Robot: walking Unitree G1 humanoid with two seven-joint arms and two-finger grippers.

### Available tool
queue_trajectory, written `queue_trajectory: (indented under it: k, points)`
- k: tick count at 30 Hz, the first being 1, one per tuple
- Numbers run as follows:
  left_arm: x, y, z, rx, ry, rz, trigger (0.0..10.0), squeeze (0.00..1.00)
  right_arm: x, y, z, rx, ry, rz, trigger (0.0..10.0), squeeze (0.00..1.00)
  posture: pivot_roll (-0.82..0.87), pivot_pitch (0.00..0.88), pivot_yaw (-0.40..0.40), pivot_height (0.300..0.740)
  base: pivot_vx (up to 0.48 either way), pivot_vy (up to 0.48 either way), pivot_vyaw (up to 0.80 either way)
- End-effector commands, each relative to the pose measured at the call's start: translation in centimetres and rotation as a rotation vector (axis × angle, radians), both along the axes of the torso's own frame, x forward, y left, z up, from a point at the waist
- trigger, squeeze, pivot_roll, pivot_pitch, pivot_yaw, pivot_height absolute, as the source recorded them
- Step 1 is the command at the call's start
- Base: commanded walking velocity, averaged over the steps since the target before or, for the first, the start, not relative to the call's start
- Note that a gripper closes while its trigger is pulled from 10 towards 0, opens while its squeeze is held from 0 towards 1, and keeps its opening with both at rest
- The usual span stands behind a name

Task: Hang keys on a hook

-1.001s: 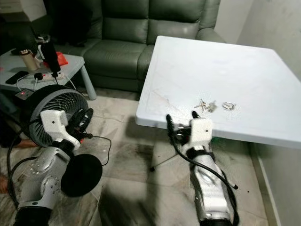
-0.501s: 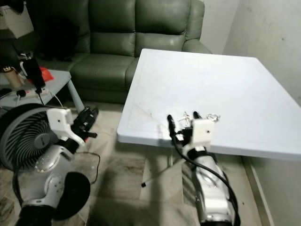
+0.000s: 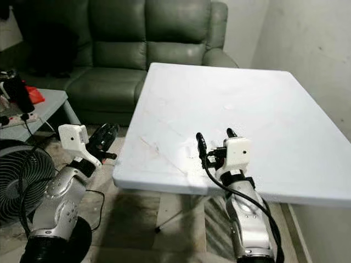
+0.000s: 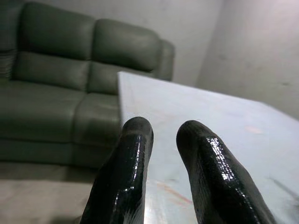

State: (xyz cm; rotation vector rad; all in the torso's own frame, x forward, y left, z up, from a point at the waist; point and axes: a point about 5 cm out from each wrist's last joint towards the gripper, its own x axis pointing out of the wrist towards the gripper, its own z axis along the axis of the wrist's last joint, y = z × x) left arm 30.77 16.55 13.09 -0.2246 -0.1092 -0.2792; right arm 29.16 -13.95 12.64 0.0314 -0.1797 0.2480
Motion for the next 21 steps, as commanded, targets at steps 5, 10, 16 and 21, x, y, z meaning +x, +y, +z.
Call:
queue_trajectory:
  k: [5, 10, 16, 21]
  points:
    - [0.1, -1.0, 0.3, 0.018, -0.031, -0.025, 10.0, 0.00, 0.0, -0.8, 0.2, -0.031, -0.004, -0.010, 10.0, 0.00, -0.10, 0.000, -0.012, 0.740, 0.199, 0.000, 0.00]
    - [-0.2, -1.6, 0.1, 0.053, -0.027, -0.054, 10.0, 0.00, 0.0, -0.8, 0.0, -0.063, 0.012, -0.002, 10.0, 0.00, -0.09, 0.000, -0.018, 0.740, 0.000, 0.000, 0.00]
    - [-1.1, -3.0, -0.6, 0.111, -0.022, -0.140, 10.0, 0.00, 0.7, -1.1, -0.1, -0.109, 0.063, -0.058, 10.0, 0.00, -0.08, 0.000, -0.028, 0.740, 0.000, 0.000, 0.00]
    - [-1.9, -4.2, -1.1, 0.124, -0.016, -0.203, 10.0, 0.00, 0.8, -0.9, -0.3, -0.144, 0.099, -0.067, 10.0, 0.00, -0.08, 0.000, -0.034, 0.740, 0.000, 0.000, 0.00]
